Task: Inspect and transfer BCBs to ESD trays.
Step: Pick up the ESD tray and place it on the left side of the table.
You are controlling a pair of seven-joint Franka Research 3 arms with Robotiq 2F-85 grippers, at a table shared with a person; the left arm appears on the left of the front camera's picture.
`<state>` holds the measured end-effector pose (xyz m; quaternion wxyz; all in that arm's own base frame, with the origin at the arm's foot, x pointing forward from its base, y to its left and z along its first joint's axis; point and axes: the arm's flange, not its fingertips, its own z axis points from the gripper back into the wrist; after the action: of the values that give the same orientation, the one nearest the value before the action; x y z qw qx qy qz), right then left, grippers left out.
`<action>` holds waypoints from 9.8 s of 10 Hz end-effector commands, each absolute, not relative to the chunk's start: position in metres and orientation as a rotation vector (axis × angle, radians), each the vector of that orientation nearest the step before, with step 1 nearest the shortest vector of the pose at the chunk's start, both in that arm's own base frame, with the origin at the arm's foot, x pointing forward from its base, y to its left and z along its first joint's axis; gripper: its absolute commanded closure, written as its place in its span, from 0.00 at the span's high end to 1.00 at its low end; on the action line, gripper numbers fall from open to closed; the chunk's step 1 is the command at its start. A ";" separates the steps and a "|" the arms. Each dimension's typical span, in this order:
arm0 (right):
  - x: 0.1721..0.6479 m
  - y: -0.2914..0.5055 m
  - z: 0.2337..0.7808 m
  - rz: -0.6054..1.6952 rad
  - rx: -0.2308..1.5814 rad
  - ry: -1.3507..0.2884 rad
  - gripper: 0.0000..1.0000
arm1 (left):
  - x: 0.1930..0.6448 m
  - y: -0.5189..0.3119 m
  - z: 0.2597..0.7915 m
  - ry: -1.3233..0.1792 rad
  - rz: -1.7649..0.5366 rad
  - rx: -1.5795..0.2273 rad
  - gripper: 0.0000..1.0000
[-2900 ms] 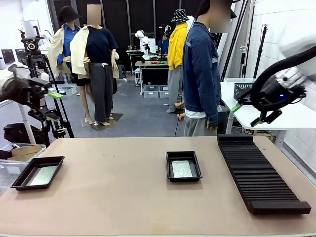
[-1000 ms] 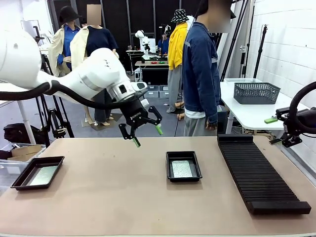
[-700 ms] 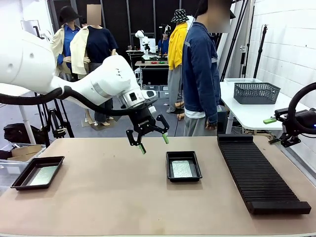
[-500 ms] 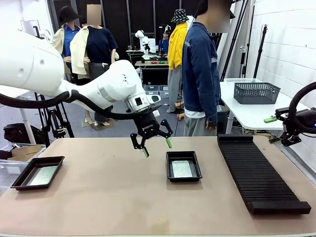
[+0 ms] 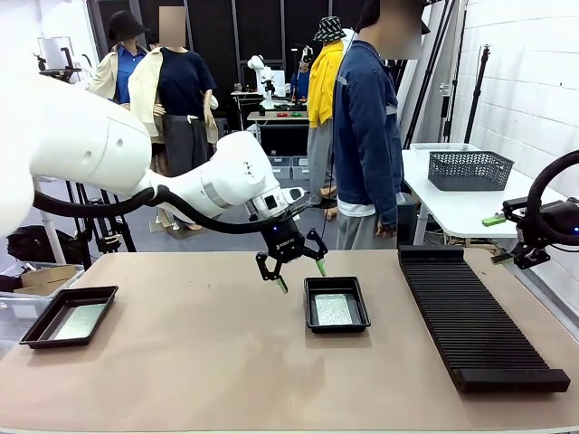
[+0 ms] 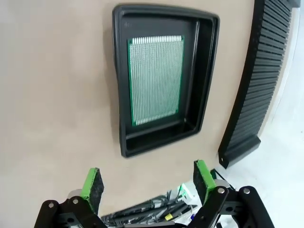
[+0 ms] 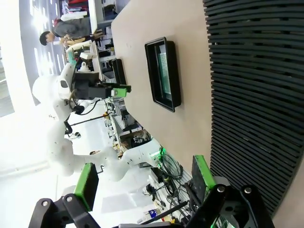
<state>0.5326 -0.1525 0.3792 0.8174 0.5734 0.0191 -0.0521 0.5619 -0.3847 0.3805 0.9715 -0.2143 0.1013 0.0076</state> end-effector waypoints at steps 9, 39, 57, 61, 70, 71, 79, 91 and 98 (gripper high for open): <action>0.531 -0.152 0.379 -0.105 1.221 0.052 1.00 | 0.574 -0.405 0.331 -0.024 -0.049 -0.385 1.00; 0.531 -0.152 0.379 -0.105 1.221 0.052 1.00 | 0.574 -0.410 0.315 -0.023 -0.094 -0.342 0.00; 0.531 -0.152 0.379 -0.105 1.221 0.052 1.00 | 0.535 -0.177 0.325 -0.040 -0.037 -0.244 0.00; 0.531 -0.152 0.379 -0.105 1.221 0.052 1.00 | 0.534 -0.137 0.324 -0.052 -0.039 -0.226 0.00; 0.531 -0.152 0.379 -0.105 1.221 0.052 1.00 | 0.535 -0.033 0.314 -0.004 0.043 -0.205 0.00; 0.531 -0.152 0.379 -0.105 1.221 0.052 1.00 | 0.536 -0.027 0.315 -0.006 0.042 -0.207 0.00; 0.531 -0.152 0.379 -0.105 1.221 0.052 1.00 | 0.540 -0.005 0.329 -0.043 0.012 -0.139 0.00; 0.531 -0.152 0.379 -0.105 1.221 0.052 1.00 | 0.525 -0.007 0.367 -0.096 0.065 -0.161 1.00; 0.531 -0.152 0.379 -0.105 1.221 0.052 1.00 | 0.527 -0.008 0.366 -0.101 0.043 -0.164 1.00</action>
<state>0.5323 -0.1536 0.3787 0.8168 0.5741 0.0189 -0.0529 0.5279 -0.0096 0.3657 0.9952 -0.0838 -0.0430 0.0279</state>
